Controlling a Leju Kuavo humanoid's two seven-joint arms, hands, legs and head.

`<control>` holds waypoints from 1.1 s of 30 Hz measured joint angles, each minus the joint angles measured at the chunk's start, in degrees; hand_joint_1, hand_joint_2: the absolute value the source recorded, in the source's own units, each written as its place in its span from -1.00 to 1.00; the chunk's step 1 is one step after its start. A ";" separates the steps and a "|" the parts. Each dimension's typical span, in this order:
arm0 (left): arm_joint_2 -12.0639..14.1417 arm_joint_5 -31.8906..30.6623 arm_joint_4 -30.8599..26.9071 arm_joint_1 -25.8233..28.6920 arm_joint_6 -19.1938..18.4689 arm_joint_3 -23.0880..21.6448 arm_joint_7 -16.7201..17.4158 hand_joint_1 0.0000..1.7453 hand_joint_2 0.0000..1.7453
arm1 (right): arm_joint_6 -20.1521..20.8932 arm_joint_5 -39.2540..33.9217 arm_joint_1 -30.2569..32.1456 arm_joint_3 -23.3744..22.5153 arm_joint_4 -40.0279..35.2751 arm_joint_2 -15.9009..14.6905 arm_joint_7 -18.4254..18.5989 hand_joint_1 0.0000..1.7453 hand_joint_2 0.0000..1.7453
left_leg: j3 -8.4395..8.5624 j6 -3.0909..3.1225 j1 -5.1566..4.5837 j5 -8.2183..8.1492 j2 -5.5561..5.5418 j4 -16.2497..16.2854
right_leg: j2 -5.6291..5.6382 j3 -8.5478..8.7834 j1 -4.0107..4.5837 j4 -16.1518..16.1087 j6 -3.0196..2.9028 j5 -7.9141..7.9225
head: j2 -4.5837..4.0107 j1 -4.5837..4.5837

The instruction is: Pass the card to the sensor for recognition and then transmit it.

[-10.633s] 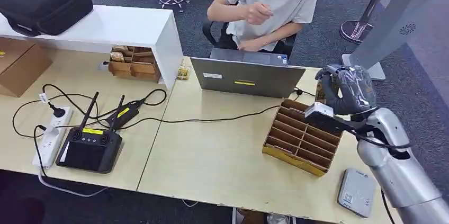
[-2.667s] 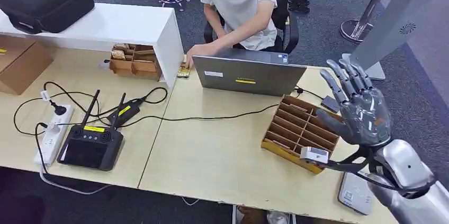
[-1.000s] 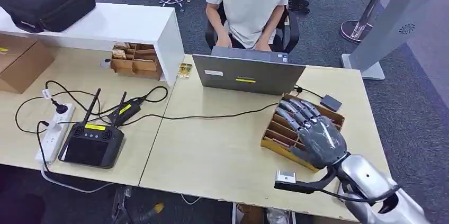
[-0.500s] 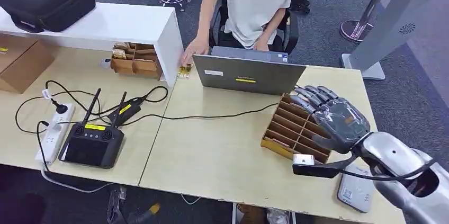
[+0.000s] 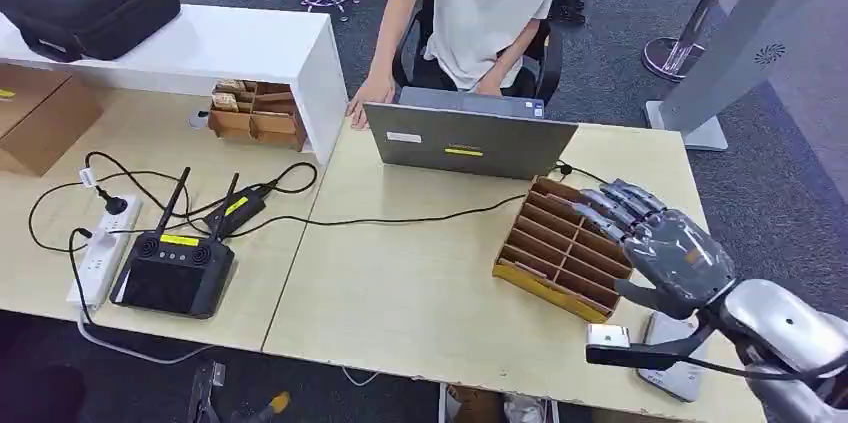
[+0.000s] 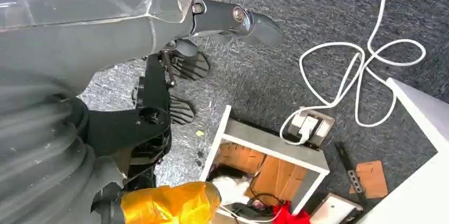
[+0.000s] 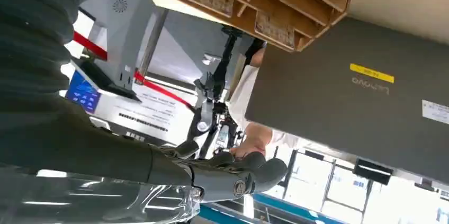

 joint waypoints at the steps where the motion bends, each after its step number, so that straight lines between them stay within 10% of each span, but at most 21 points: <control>1: 0.00 0.31 0.00 0.04 0.00 -0.11 0.00 -1.00 1.00 | -0.79 0.42 1.59 -0.74 -0.28 -0.24 -0.37 -1.00 1.00 | 0.00 0.00 0.00 0.00 -0.01 0.00 | -0.01 0.00 0.00 0.00 0.00 0.00 | 0.00 0.02; 13: 0.46 3.06 0.00 0.85 0.00 -2.43 -0.02 -1.00 1.00 | -12.04 8.35 21.82 -11.36 -1.53 1.82 -5.40 -1.00 1.00 | -0.11 0.01 0.02 -0.01 -0.16 -0.01 | -0.16 -0.04 0.01 -0.01 0.02 -0.02 | 0.00 0.02; 21: 0.55 3.36 0.00 0.87 0.00 -3.12 -0.02 -1.00 1.00 | -12.61 8.96 27.07 -14.73 -1.53 3.98 -5.97 -1.00 1.00 | -0.09 0.03 0.02 -0.02 -0.06 0.00 | -0.08 -0.06 0.01 -0.02 0.02 -0.02 | 0.00 0.02; 22: 0.55 3.43 0.00 0.88 0.00 -3.19 -0.02 -1.00 1.00 | -12.78 8.98 27.46 -14.97 -1.53 4.27 -6.32 -1.00 -1.00 | -0.07 0.03 0.02 -0.02 -0.06 0.00 | -0.08 -0.06 0.01 -0.02 0.02 -0.02 | 0.00 0.00; 24: 0.55 3.91 0.00 0.94 0.04 -3.48 -0.02 -1.00 1.00 | -15.89 10.69 29.49 -16.33 -1.42 6.61 -8.35 -1.00 -1.00 | -0.08 0.02 0.07 -0.02 -0.09 0.00 | -0.12 -0.03 0.05 -0.02 0.02 -0.02 | 0.00 0.04; 25: 0.55 4.17 0.00 1.05 0.07 -3.85 -0.02 -1.00 1.00 | -18.60 11.90 30.50 -16.59 -1.12 8.58 -9.66 -1.00 1.00 | -0.08 0.02 0.10 -0.02 -0.08 -0.01 | -0.10 -0.03 0.08 -0.02 0.02 -0.02 | 0.00 0.02; 33: 0.48 5.79 0.00 0.94 1.11 -6.08 0.20 -1.00 1.00 | -35.95 15.60 33.12 -13.81 6.98 22.43 -8.96 -1.00 1.00 | -0.07 -0.04 0.23 -0.05 0.04 -0.02 | 0.02 -0.07 0.21 0.00 -0.03 -0.05 | 0.00 0.00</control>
